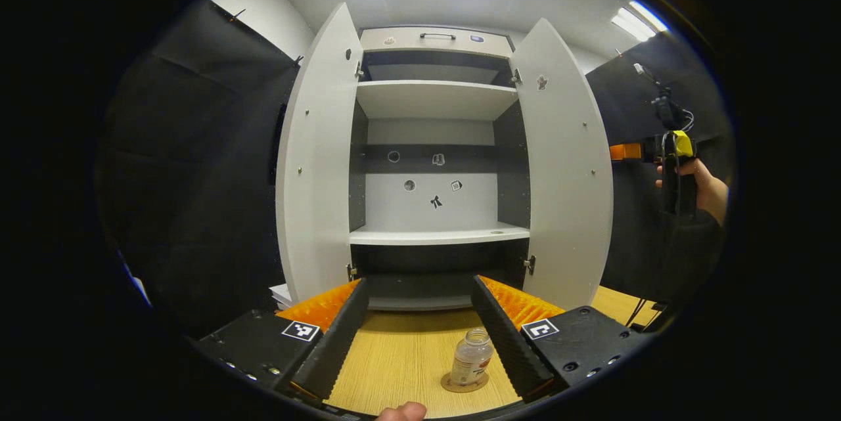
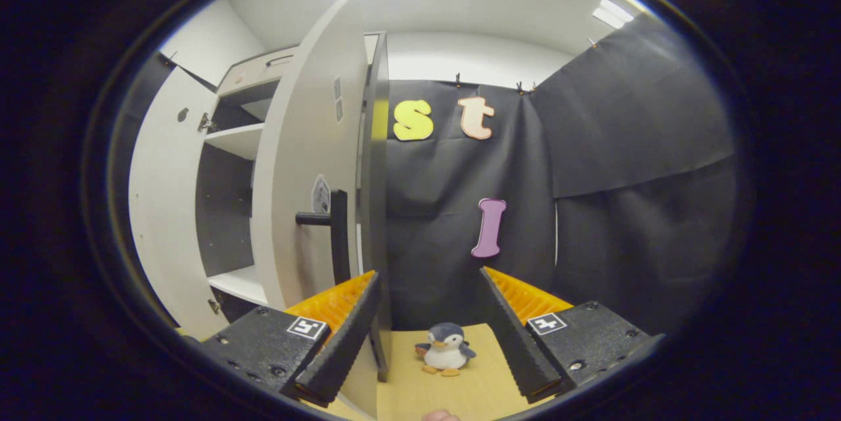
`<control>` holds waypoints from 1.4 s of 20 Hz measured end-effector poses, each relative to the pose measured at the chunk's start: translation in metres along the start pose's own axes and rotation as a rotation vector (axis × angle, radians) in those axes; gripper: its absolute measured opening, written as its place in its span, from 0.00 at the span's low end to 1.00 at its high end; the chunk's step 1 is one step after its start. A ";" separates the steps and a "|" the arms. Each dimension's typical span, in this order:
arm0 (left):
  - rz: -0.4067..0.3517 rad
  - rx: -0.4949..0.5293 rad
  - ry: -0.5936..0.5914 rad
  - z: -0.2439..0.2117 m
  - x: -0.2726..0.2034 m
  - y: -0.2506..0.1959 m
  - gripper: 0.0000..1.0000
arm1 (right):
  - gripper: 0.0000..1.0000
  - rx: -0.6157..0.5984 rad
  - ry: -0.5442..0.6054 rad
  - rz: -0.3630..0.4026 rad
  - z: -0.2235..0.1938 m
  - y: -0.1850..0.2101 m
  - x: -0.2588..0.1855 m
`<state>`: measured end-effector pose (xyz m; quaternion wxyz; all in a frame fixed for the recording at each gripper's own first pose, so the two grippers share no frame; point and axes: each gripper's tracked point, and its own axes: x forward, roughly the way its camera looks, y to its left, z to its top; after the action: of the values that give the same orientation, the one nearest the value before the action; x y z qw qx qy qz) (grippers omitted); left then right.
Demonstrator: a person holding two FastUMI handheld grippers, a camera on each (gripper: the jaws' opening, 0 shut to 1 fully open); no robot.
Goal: Grasp the bottle in the cabinet with the left hand and place it on the coaster, then close the right door with the right hand and the left door with the left hand.
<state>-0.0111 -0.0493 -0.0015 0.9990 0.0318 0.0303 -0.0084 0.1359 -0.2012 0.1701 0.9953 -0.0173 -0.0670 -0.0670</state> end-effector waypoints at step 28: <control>0.180 0.017 -0.007 -0.006 -0.033 0.068 0.95 | 0.98 -0.004 -0.014 0.293 -0.010 0.178 -0.003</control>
<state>-0.0431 0.0194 -0.0015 0.9955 0.0428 0.0240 0.0812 0.1581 -0.0245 0.1551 0.9939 -0.0292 -0.0708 0.0790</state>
